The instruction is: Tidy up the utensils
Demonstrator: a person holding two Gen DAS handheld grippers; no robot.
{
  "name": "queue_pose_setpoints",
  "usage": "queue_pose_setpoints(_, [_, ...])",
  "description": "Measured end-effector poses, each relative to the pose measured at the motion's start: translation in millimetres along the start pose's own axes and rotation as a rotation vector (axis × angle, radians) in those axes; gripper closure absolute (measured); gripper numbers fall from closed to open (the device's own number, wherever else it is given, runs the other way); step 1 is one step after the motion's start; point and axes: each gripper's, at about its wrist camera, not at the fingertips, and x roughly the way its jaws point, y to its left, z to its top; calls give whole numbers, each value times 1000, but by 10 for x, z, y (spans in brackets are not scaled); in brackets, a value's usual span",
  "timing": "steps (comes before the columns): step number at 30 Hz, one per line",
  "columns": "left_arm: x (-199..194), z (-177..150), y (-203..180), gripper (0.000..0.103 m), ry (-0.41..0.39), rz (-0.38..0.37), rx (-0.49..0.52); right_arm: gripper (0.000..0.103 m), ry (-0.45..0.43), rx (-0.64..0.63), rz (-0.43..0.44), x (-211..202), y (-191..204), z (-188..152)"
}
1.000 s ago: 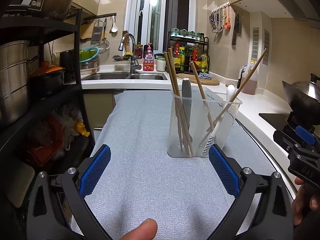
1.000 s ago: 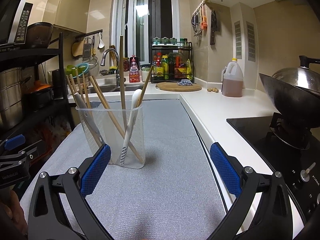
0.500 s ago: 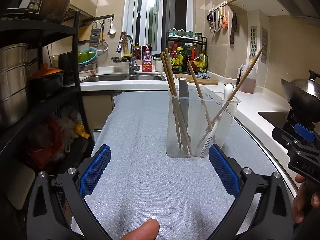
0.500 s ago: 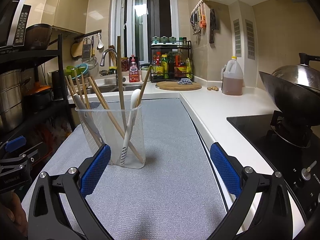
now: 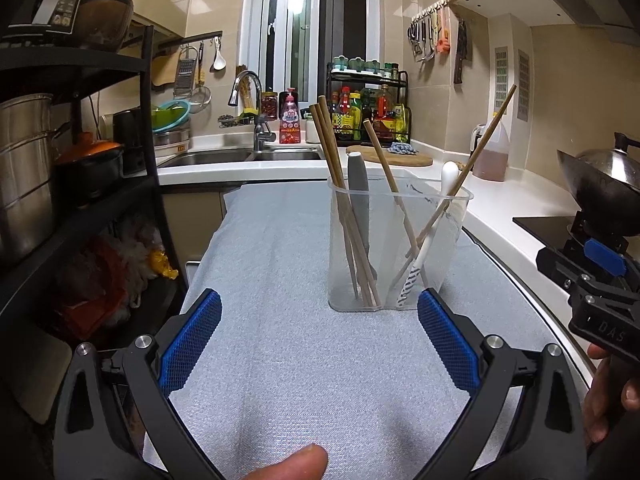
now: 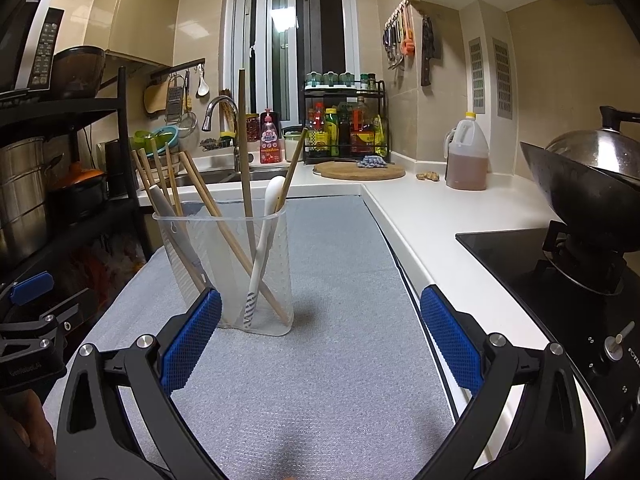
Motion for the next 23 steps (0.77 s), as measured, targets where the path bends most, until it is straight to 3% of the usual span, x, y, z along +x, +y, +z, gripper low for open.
queue_pose_setpoints(23, [-37, -7, -18, 8, -17, -12, 12, 5, -2, 0, -2, -9, 7, 3])
